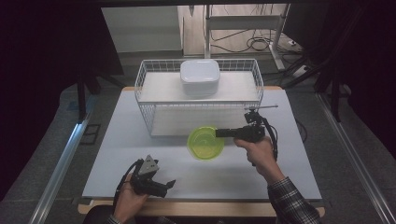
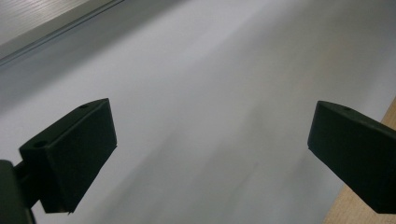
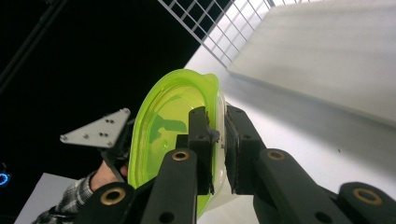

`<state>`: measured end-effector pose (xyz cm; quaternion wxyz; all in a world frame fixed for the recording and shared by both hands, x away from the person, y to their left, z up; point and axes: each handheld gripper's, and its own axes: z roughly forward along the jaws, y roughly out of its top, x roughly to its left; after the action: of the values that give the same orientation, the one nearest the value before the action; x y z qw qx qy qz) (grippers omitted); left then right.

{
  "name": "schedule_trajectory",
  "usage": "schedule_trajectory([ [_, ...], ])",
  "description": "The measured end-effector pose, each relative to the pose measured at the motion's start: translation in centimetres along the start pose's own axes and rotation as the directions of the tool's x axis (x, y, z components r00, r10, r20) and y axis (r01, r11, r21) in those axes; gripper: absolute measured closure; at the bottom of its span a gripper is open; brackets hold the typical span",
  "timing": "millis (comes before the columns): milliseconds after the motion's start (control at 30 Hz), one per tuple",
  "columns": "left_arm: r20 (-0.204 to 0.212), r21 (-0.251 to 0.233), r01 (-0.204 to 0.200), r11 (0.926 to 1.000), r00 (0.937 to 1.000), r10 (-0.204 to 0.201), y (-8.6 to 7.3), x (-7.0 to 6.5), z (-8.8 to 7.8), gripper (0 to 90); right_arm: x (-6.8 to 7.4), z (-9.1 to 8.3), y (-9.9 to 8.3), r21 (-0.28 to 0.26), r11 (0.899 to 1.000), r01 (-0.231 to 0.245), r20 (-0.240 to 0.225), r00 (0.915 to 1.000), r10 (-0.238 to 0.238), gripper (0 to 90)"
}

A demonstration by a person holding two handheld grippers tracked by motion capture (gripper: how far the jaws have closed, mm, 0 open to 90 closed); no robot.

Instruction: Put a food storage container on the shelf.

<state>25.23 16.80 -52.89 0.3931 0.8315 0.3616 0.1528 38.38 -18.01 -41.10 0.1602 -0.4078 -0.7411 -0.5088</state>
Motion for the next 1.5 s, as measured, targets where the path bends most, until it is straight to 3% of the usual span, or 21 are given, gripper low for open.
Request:
schedule_trajectory([
  [433,-0.001,0.002,-0.002,1.0,1.0,0.002,0.0,0.1,0.0,1.0,2.8,-1.8,4.0,-0.061,0.998,0.022,-0.013,0.9997,-0.023,82.6],
  [900,-0.001,0.006,0.005,1.0,1.0,-0.005,0.0,0.1,0.1,1.1,5.5,-3.4,8.9,-0.156,0.987,0.03,-0.036,0.9987,-0.036,82.6],
  [1233,0.006,0.003,0.009,1.0,0.9999,-0.009,-0.1,0.1,0.0,1.1,7.2,-4.3,13.0,-0.237,0.971,0.034,0.015,0.9994,-0.031,82.6],
  [1367,0.008,-0.001,0.013,0.9999,0.9999,-0.013,-0.1,0.2,0.0,1.1,7.2,-4.0,14.5,-0.26,0.965,0.025,0.055,0.9984,-0.011,82.7],
  [1500,0.012,0.005,0.012,0.9999,0.9999,-0.012,-0.1,0.2,0.0,1.1,7.1,-3.9,16.0,-0.303,0.953,0.012,0.077,0.997,0.012,82.6],
])
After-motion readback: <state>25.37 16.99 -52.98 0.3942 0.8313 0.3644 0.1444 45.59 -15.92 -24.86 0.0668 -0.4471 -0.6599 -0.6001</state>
